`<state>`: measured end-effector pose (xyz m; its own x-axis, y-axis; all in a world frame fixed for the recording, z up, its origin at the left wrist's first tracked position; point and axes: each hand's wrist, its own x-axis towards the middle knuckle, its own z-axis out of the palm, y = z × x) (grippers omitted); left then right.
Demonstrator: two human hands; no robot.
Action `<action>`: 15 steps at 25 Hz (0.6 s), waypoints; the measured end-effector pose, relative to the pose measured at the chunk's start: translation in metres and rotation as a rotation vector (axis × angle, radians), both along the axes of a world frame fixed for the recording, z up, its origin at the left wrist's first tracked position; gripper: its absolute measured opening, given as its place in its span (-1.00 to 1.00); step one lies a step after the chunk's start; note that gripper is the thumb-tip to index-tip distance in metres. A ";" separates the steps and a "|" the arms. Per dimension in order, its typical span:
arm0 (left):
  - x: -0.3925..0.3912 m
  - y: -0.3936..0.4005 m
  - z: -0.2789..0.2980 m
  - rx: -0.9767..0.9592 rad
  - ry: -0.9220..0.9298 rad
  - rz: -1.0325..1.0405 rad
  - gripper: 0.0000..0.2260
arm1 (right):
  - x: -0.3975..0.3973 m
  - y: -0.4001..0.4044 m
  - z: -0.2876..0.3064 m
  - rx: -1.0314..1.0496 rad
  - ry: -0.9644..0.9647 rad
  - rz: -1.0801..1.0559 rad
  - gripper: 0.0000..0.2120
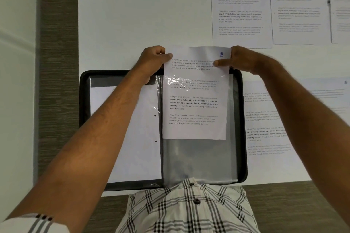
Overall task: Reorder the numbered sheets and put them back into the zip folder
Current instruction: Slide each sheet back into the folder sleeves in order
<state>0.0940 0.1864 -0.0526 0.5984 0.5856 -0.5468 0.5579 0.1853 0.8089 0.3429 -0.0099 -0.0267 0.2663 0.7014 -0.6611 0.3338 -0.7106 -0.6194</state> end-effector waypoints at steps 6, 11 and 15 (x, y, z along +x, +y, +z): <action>0.000 0.000 -0.004 0.124 0.117 -0.163 -0.84 | -0.001 0.002 -0.001 0.119 0.019 -0.112 -0.79; 0.000 -0.005 -0.001 0.063 0.039 -0.107 -0.89 | 0.000 0.003 -0.002 0.093 -0.013 -0.053 -0.89; -0.002 -0.004 -0.004 0.111 0.029 -0.077 -0.95 | -0.003 0.003 0.003 0.027 -0.043 0.044 -0.89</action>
<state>0.0917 0.1828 -0.0563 0.6287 0.5965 -0.4989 0.5903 0.0516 0.8056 0.3404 -0.0072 -0.0242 0.2626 0.7305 -0.6304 0.3910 -0.6778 -0.6226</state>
